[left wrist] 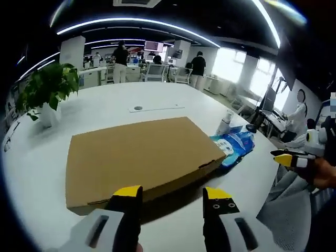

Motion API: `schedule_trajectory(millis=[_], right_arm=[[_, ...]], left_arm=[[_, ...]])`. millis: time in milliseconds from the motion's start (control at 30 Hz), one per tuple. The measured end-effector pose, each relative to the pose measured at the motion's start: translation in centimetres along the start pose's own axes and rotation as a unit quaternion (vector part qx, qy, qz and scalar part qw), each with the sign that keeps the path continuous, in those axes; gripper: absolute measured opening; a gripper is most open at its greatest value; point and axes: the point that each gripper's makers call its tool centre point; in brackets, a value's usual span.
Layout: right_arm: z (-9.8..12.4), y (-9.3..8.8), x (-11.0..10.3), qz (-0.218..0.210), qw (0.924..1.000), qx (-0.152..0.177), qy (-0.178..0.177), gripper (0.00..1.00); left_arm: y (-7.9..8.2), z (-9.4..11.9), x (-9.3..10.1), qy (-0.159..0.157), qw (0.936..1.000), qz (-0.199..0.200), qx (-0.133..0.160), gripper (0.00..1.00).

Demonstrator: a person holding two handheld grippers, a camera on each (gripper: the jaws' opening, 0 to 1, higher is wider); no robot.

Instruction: Operate the shoe box by opening the lid, removing the specified soft item, and placing it in the target area until the item is outside and the box remains undamaged.

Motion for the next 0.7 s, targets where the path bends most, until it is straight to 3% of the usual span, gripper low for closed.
schedule_trajectory(millis=[333, 700], right_arm=[[-0.9, 0.0, 0.0, 0.008, 0.9998, 0.004, 0.015, 0.55], [-1.4, 0.3, -0.1, 0.022, 0.9994, 0.008, 0.025, 0.55]], left_arm=[[0.2, 0.5, 0.1, 0.025, 0.9997, 0.005, -0.004, 0.46], [0.7, 1.0, -0.5, 0.041, 0.9989, 0.019, 0.011, 0.46]])
Point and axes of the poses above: the point that each gripper's makers call its tool centre point, and the gripper's own axes: z roughly backward along the fingers, x roughly to its right, y roughly out of its top, and after that the axes turned 1 degree about z, right-handed
